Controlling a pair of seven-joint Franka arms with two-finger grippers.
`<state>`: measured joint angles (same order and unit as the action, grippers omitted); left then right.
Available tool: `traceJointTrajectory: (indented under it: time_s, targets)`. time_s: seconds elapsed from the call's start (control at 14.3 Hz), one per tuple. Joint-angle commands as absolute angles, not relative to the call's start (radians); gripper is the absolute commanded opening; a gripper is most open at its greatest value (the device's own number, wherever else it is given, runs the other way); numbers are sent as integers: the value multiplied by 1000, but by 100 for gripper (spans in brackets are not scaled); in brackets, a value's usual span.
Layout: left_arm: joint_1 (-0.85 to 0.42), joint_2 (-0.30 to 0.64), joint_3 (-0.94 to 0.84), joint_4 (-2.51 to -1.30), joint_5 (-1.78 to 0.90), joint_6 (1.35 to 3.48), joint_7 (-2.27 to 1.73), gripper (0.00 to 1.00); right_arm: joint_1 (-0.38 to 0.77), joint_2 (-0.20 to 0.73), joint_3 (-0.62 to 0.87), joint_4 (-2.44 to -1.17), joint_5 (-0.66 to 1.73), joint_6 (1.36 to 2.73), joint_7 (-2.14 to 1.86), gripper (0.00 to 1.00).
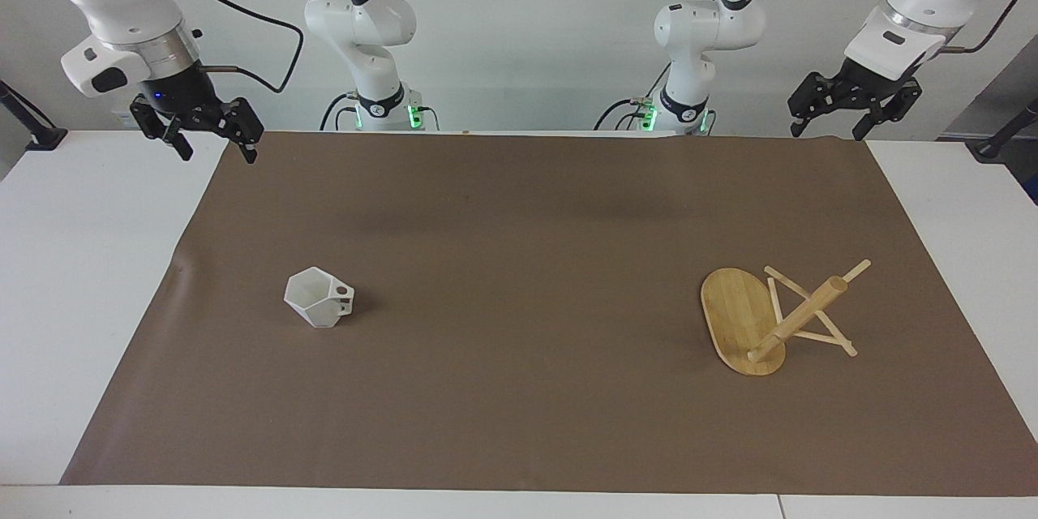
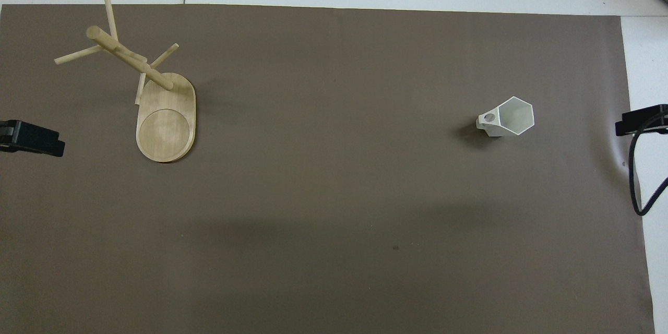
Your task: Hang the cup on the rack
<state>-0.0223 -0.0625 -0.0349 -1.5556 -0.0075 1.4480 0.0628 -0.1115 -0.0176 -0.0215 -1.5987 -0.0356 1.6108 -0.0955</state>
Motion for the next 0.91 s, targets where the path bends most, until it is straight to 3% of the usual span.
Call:
traceJointTrajectory:
  time_s: [0.0, 0.84]
  targets:
    - [-40, -71, -28, -1559, 11, 1448, 55, 100, -121, -32, -17, -1608, -51, 1597, -117, 100]
    - [-37, -74, -26, -1568, 11, 1447, 58, 100, -120, -35, -15, -1611, -38, 1597, -66, 100]
